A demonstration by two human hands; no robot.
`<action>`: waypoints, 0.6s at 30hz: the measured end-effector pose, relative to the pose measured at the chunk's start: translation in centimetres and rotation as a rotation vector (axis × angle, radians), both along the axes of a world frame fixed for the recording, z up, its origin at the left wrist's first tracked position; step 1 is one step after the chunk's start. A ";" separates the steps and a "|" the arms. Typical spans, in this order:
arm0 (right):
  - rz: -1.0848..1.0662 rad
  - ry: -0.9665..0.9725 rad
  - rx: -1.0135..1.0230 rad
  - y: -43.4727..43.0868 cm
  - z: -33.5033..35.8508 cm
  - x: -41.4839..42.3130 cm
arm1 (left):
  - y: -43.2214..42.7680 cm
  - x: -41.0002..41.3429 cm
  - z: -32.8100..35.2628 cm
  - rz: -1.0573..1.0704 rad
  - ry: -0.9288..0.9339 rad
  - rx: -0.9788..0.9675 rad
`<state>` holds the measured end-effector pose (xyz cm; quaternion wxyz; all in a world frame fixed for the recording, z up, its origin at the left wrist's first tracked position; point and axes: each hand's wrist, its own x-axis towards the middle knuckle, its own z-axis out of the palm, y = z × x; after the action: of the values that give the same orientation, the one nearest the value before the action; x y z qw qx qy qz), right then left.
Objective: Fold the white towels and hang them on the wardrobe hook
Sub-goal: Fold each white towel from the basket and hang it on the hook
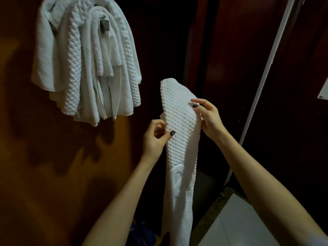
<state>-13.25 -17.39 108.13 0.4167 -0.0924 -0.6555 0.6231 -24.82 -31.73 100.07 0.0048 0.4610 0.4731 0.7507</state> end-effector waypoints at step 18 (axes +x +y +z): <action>0.038 -0.015 0.228 -1.4 -5.0 -0.4 | 1.4 -2.7 4.2 0.043 -0.017 -0.083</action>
<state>-13.64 -18.77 103.14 0.4079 -0.0367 -0.7267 0.5516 -27.53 -30.29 104.30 0.0120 0.4436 0.5138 0.7342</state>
